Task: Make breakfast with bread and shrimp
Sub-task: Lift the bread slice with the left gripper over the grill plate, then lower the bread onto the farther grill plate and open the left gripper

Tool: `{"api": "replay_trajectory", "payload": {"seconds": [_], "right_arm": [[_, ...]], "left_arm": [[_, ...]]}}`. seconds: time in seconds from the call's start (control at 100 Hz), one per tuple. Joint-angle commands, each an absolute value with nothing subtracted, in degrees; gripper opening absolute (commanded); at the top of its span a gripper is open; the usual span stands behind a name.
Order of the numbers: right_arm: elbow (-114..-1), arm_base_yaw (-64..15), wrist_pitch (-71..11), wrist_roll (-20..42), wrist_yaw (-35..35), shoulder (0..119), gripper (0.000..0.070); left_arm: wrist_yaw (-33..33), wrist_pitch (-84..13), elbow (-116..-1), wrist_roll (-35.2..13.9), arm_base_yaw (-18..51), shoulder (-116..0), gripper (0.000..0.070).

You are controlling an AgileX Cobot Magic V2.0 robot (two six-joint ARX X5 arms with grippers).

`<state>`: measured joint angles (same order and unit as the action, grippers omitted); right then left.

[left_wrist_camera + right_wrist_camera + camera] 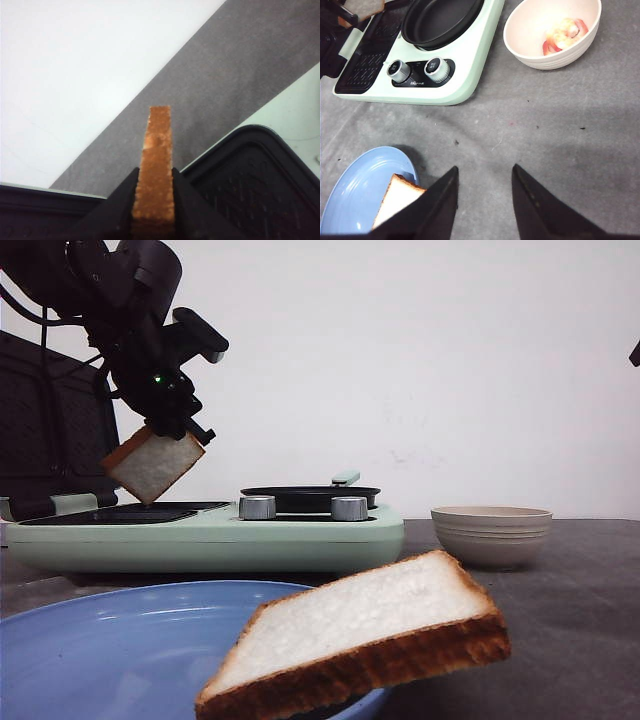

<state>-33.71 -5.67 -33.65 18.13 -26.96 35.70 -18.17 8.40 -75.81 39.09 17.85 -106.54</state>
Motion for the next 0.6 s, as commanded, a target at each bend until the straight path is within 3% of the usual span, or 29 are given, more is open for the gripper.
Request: {"api": "replay_trajectory", "payload": {"seconds": [0.0, 0.59], "right_arm": [[-34.63, -5.85, -33.26, 17.28, -26.98, 35.83, 0.0205], [-34.63, -5.85, -33.69, 15.84, -26.96, 35.83, 0.0205]], "left_arm": [[-18.46, 8.38, -77.32, 39.64, 17.67, -107.83, 0.0], [-16.6, 4.32, -77.32, 39.59, 17.39, -107.83, 0.0]]}}
